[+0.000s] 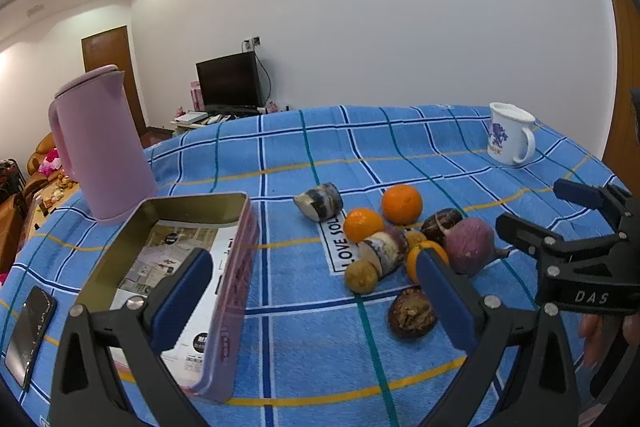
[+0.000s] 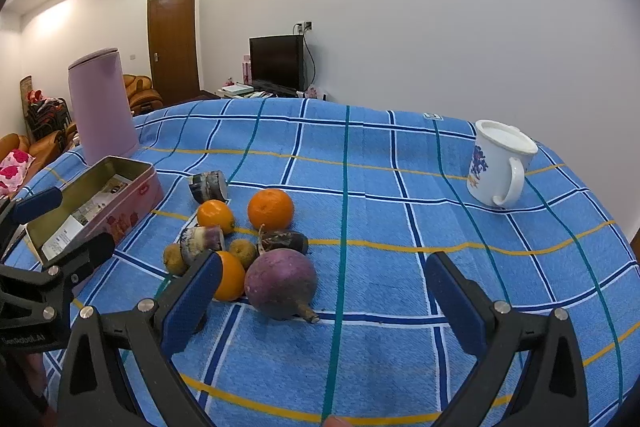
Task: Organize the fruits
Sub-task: 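Move both tools toward the fruit cluster on the tablecloth, then grasp the brown round fruit with the left tool while the right tool grasps the purple turnip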
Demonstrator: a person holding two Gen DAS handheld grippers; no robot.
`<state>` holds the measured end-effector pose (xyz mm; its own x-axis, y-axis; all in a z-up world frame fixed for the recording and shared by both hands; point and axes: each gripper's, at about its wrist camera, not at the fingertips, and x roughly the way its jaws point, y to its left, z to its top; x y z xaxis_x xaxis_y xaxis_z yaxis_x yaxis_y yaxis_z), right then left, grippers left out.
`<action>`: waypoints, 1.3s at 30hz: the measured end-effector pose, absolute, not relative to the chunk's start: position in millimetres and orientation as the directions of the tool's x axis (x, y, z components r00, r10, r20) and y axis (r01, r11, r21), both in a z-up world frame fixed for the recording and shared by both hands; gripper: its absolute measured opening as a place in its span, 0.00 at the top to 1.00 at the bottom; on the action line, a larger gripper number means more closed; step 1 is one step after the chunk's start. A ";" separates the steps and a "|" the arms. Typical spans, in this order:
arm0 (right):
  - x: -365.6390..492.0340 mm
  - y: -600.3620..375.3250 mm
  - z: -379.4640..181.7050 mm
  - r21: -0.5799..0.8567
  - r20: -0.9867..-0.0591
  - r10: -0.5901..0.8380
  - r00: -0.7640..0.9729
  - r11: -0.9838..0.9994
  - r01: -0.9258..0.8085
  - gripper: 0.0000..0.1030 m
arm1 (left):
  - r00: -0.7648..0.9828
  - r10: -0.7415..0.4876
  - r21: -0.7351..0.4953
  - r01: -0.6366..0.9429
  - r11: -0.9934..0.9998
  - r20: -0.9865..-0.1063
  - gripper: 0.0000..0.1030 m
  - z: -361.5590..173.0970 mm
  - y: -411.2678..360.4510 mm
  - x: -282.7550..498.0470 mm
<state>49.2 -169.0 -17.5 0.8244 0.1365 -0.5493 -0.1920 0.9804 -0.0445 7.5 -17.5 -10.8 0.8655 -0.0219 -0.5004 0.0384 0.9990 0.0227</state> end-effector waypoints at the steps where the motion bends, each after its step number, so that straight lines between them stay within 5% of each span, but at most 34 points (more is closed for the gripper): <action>1: 50.1 -170.6 -18.5 -0.042 -0.550 0.137 0.824 0.981 -0.191 0.01 | 0.864 -0.027 0.016 0.041 0.999 -0.503 0.00 -11.2 -18.7 7.9; 13: 55.0 -192.6 -22.1 0.009 -0.546 0.127 0.828 0.989 -0.145 0.01 | 0.804 -0.090 0.033 0.135 0.990 -0.588 0.01 -28.5 -46.3 23.1; 16: 56.6 -195.2 -23.5 0.023 -0.550 0.137 0.824 0.989 -0.149 0.02 | 0.756 -0.124 0.017 0.175 0.984 -0.643 0.12 -35.9 -53.7 27.5; 20: 60.8 -194.5 -26.6 0.043 -0.565 0.168 0.808 0.984 -0.174 0.19 | 0.731 -0.163 0.002 0.218 0.976 -0.662 0.30 -43.6 -63.6 29.6; 25: 63.0 -190.2 -32.7 0.055 -0.580 0.191 0.792 0.979 -0.196 0.19 | 0.698 -0.198 -0.010 0.265 0.964 -0.688 0.34 -50.8 -72.8 32.8; 29: 66.4 -181.3 -36.2 0.052 -0.594 0.212 0.776 0.973 -0.226 0.19 | 0.643 -0.203 -0.011 0.290 0.957 -0.738 0.61 -60.0 -75.2 39.8; 39: 85.2 -169.9 -49.4 0.088 -0.653 0.240 0.718 0.966 -0.243 0.19 | 0.642 -0.228 -0.050 0.283 0.958 -0.732 0.62 -60.5 -59.3 38.1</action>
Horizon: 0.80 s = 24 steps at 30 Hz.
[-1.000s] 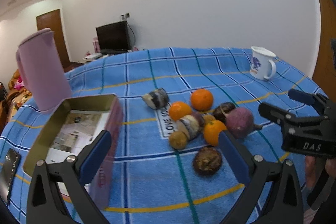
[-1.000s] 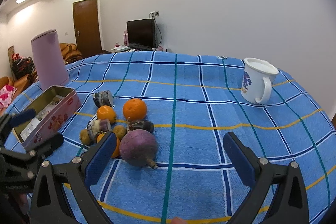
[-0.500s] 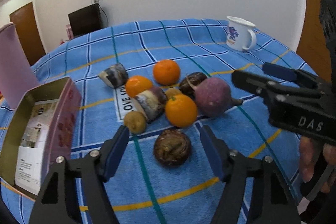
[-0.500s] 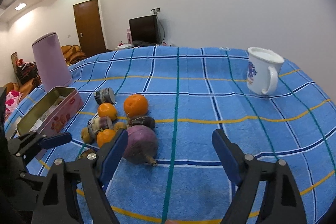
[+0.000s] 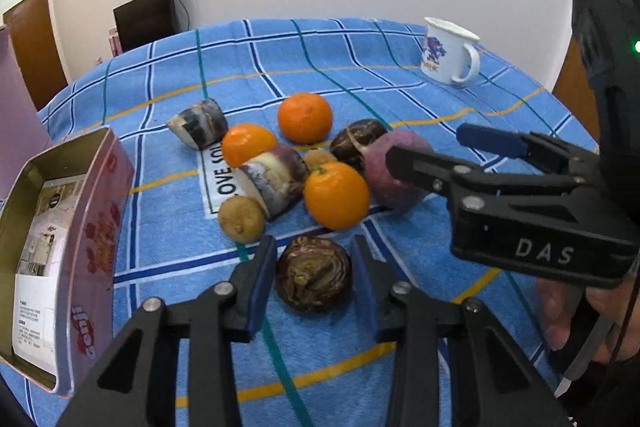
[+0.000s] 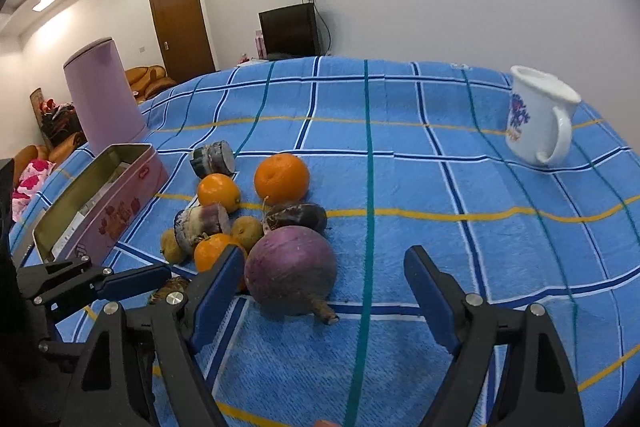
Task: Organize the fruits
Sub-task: 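Grasp the brown round fruit with the left tool while the right tool grasps the purple turnip, then lift the brown fruit and purple turnip and carry both toward the tin box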
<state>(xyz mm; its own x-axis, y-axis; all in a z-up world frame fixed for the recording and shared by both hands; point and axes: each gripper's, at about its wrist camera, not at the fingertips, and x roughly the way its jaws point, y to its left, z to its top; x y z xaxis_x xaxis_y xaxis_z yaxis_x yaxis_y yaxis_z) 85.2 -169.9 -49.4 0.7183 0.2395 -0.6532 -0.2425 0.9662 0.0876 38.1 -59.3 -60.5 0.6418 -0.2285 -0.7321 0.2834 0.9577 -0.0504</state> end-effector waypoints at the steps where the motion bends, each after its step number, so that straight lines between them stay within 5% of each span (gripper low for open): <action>1: 87.1 -168.8 -50.8 0.086 -0.661 0.236 0.712 0.967 -0.240 0.19 | 0.649 -0.222 -0.044 0.278 0.960 -0.727 0.62 -59.7 -57.3 38.3; 6: 94.9 -166.6 -56.1 0.124 -0.681 0.263 0.684 0.961 -0.247 0.21 | 0.711 -0.173 -0.026 0.213 0.977 -0.682 0.62 -51.3 -41.0 39.4; 15: 103.0 -167.9 -62.9 0.237 -0.688 0.364 0.628 0.930 -0.279 0.46 | 0.755 -0.152 -0.061 0.147 0.987 -0.638 0.62 -46.2 -21.0 41.0; 24: 96.0 -160.5 -57.6 0.191 -0.667 0.340 0.662 0.938 -0.290 0.47 | 0.793 -0.135 -0.057 0.126 0.990 -0.594 0.62 -39.2 -18.9 34.3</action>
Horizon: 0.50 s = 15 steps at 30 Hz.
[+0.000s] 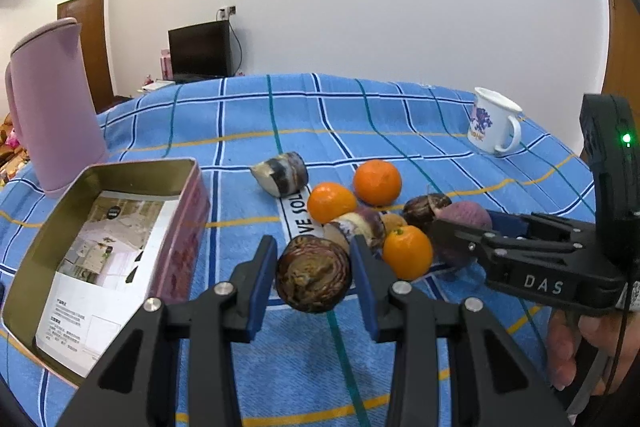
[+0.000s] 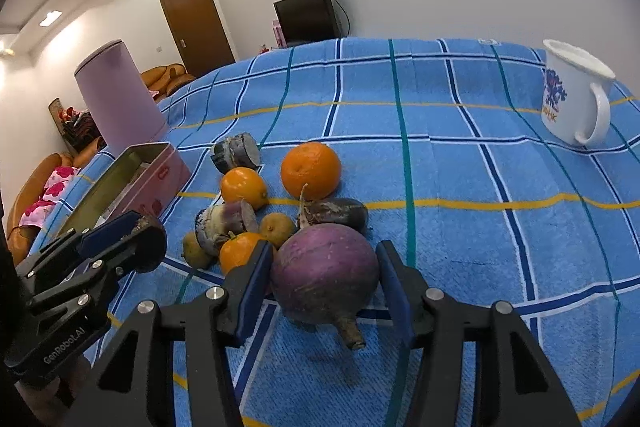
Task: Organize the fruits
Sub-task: 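Lift the brown fruit and purple turnip and carry both toward the tin box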
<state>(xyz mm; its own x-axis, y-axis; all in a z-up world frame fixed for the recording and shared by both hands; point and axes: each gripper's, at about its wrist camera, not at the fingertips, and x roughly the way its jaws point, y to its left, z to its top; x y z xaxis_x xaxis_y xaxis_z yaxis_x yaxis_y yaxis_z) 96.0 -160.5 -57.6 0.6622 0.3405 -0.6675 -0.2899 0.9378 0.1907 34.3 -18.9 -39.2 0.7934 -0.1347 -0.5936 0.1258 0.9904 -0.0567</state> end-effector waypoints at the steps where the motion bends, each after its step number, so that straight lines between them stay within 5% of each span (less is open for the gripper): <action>1: 95.1 -160.8 -56.7 0.187 -0.664 0.338 0.667 0.939 -0.289 0.47 | 0.796 -0.131 -0.056 0.122 0.991 -0.590 0.62 -38.9 -18.5 33.8; 15: 80.3 -157.8 -44.5 0.162 -0.585 0.372 0.721 0.924 -0.346 0.47 | 0.836 -0.098 -0.047 0.086 0.995 -0.541 0.62 -32.3 -15.5 25.1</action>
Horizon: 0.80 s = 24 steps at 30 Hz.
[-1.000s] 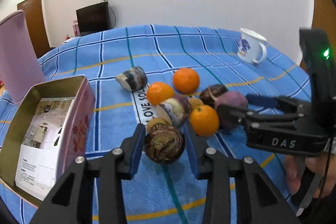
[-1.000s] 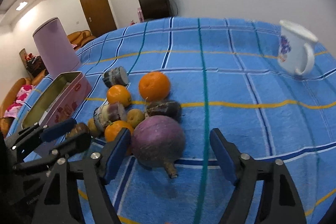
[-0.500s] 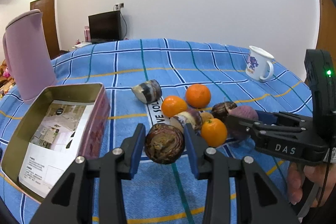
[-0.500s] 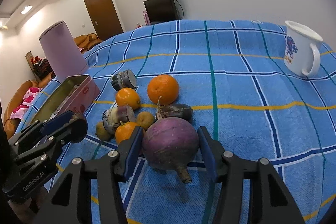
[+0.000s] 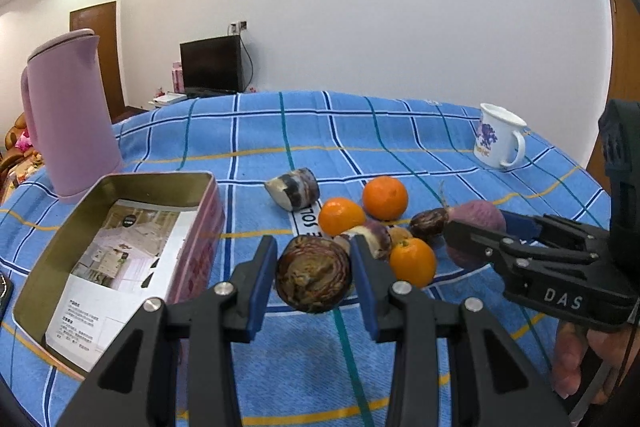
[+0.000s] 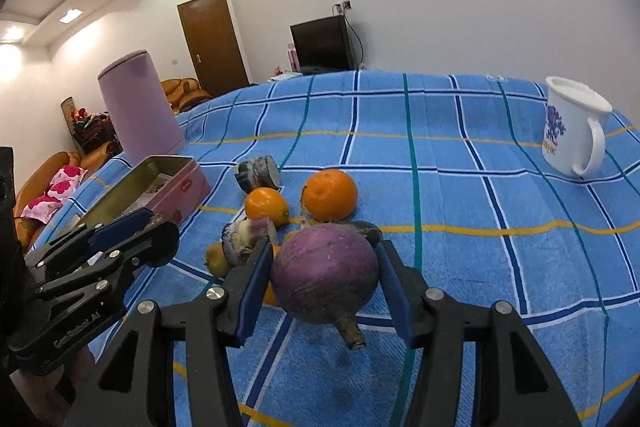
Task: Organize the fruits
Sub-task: 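Lift the brown fruit and purple turnip and carry both toward the tin box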
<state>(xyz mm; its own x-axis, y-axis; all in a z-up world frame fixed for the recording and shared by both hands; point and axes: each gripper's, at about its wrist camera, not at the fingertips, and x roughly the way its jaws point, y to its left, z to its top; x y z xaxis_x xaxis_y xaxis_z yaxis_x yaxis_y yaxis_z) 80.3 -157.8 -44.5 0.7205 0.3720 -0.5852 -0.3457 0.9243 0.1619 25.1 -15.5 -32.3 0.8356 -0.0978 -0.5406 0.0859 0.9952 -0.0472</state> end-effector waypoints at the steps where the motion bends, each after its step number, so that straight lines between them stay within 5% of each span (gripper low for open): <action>1: 78.9 -157.6 -43.6 0.162 -0.579 0.376 0.723 0.922 -0.351 0.47 | 0.840 -0.096 -0.047 0.084 0.995 -0.534 0.62 -31.7 -15.3 23.8; 24: 58.3 -155.5 -31.5 0.124 -0.484 0.402 0.777 0.910 -0.395 0.47 | 0.893 -0.070 -0.037 0.060 0.998 -0.444 0.62 -21.8 -13.6 6.9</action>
